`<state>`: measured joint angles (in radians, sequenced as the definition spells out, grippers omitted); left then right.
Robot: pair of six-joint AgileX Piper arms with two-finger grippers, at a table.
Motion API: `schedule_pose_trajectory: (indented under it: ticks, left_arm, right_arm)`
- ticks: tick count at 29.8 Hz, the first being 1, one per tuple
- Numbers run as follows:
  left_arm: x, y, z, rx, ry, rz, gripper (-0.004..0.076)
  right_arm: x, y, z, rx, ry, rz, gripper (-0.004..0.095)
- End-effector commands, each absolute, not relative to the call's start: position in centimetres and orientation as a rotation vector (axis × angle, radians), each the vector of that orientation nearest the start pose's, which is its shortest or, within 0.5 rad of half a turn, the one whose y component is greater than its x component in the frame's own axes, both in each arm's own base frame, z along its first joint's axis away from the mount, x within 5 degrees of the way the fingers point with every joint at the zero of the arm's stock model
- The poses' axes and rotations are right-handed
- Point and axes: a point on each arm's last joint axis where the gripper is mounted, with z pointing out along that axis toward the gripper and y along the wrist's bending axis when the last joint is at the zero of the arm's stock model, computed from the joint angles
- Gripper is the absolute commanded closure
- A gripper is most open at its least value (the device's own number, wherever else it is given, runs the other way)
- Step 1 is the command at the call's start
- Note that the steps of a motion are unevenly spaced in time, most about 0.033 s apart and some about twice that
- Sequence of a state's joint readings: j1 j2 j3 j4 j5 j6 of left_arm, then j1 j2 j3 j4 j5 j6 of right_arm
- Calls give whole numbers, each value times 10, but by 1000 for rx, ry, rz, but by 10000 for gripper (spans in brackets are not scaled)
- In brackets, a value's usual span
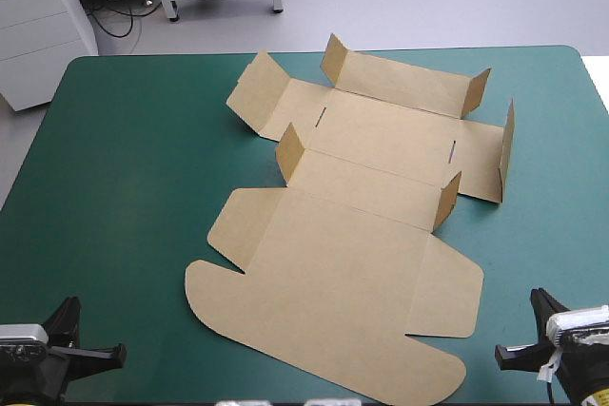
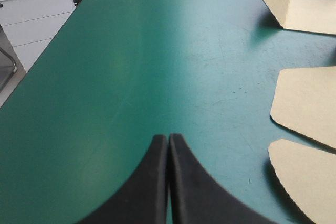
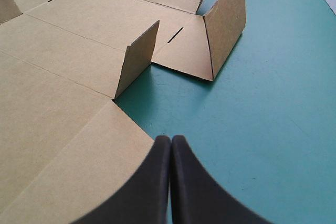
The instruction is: Fold the box
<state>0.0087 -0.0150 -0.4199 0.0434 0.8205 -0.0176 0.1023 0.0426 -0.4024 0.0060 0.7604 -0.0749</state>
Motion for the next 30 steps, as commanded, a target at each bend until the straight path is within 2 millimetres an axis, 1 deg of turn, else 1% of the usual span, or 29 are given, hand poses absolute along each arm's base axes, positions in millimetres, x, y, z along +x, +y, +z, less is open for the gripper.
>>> schedule_pose_trajectory:
  ticks: [1, 16, 18, 21, 23, 28, 29, 30]
  left_arm:
    - [7, 2, 287, -17, 1759, 31, 756]
    - [7, 2, 287, -17, 1759, 31, 756]
    - [7, 2, 287, -17, 1759, 31, 756]
    - [7, 2, 287, -17, 1759, 31, 756]
    - [7, 2, 287, -17, 1759, 31, 756]
    - [7, 2, 287, -17, 1759, 31, 756]
    - [7, 2, 287, -17, 1759, 31, 756]
    - [7, 2, 287, -17, 1759, 31, 756]
  right_arm:
    - [23, 2, 290, -158, 1777, 18, 931]
    - [23, 2, 290, -159, 1779, 16, 929]
    - [24, 2, 290, -166, 1780, 11, 914]
    - [24, 2, 290, -166, 1780, 11, 826]
    - [24, 2, 290, -166, 1780, 11, 727]
    - [24, 2, 290, -164, 1780, 13, 372]
    - [24, 2, 290, -160, 1781, 16, 307]
    - [24, 2, 290, -160, 1781, 16, 266]
